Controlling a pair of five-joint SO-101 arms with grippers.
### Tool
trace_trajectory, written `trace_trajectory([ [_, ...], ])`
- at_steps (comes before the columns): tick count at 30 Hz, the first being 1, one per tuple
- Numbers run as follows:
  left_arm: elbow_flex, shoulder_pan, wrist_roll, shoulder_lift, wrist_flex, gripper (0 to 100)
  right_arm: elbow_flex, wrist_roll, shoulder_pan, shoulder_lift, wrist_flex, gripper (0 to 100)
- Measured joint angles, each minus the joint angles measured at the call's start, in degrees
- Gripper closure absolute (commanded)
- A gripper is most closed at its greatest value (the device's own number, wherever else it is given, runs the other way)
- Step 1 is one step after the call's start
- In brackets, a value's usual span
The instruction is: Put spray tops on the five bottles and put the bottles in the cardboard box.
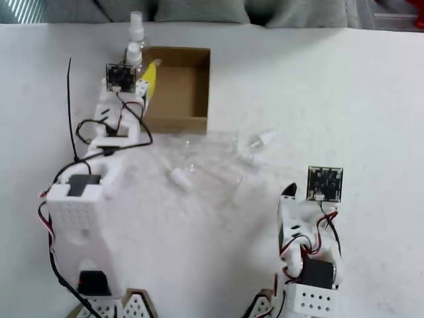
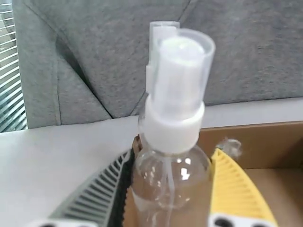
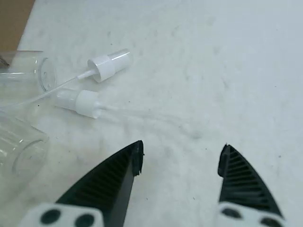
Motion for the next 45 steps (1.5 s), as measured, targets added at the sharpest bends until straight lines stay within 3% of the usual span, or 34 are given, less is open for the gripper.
trace_trajectory([
  [13,-1.1,0.0,3.2,-0.1,2.8,88,0.0,0.0,0.0,0.0,0.0,76.2],
  [20,-5.9,0.0,4.1,-0.1,10.6,88,0.0,0.0,0.0,0.0,0.0,76.2],
  [39,-9.2,0.1,4.3,4.0,9.1,87,0.0,0.0,0.0,0.0,0.0,76.2],
  [45,-11.8,-0.1,4.4,6.2,9.0,74,0.0,0.0,0.0,0.0,0.0,76.2],
])
